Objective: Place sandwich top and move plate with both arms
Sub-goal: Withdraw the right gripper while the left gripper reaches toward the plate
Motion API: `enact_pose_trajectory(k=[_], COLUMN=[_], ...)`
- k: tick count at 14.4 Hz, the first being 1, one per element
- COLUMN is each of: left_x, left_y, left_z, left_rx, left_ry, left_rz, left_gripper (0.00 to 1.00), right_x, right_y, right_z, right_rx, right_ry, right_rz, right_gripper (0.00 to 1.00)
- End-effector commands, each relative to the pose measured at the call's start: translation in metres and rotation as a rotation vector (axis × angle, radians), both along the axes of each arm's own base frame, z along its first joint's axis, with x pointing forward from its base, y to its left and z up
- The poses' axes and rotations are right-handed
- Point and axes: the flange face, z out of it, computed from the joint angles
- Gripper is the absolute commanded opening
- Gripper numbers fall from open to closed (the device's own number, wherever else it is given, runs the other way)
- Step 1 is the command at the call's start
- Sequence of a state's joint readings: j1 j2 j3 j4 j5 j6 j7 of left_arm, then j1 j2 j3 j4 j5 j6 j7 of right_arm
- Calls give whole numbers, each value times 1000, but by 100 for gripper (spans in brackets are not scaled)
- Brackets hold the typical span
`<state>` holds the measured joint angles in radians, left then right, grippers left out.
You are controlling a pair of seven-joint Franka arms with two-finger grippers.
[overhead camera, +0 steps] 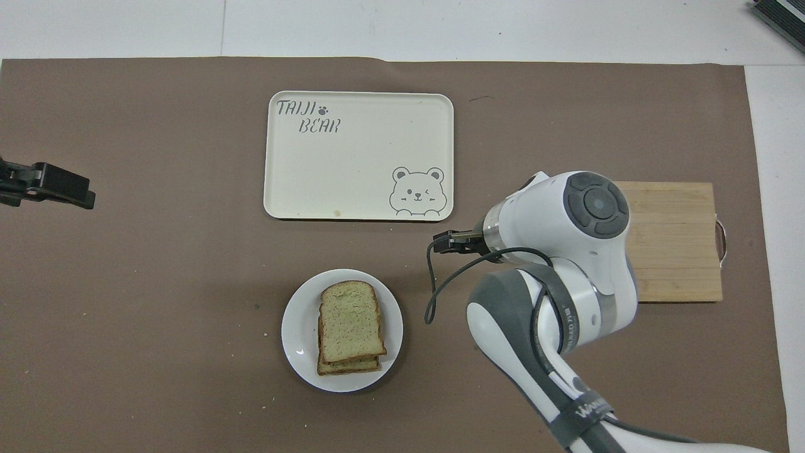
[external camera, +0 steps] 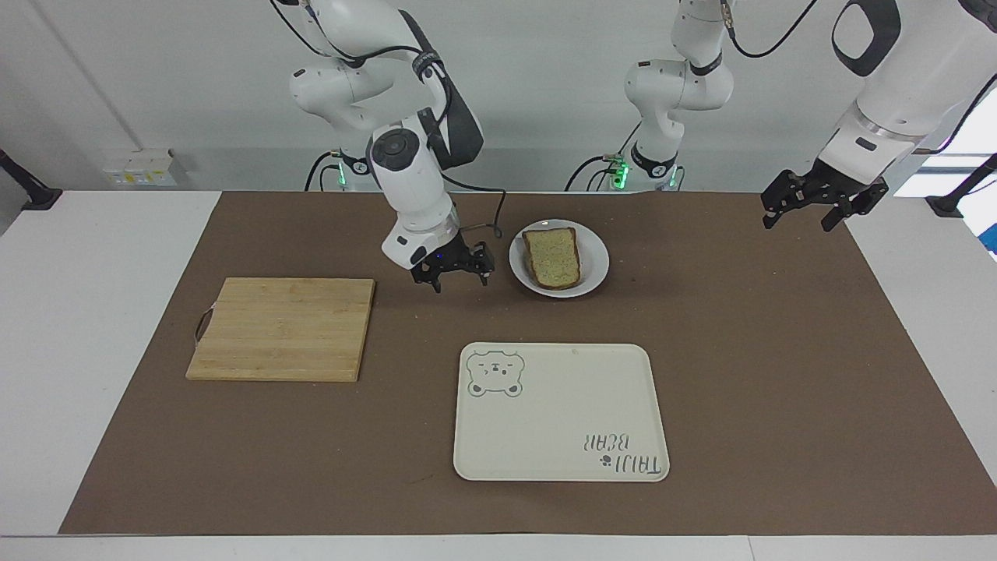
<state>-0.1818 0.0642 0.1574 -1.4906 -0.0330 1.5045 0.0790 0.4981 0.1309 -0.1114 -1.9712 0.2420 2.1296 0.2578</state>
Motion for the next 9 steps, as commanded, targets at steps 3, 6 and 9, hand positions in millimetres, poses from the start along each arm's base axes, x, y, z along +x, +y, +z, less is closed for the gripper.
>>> enact_pose_trajectory(k=[3,6,9], left_x=[-33,-57,-69], left_y=[7,7,-7], left_z=[-4,-48,-89], left_rx=[-140,-229,-306], left_ry=[19,-10,-16], left_rz=[18,48,67], left_gripper=[100,100,100], right_x=[4,0,-5], right_y=[-49,-77,-111], right_z=[41,54,63], right_rx=[-86,-97,-119], right_ry=[26,65,116], right_rz=[4,-29,-67], right_gripper=[100,100,100])
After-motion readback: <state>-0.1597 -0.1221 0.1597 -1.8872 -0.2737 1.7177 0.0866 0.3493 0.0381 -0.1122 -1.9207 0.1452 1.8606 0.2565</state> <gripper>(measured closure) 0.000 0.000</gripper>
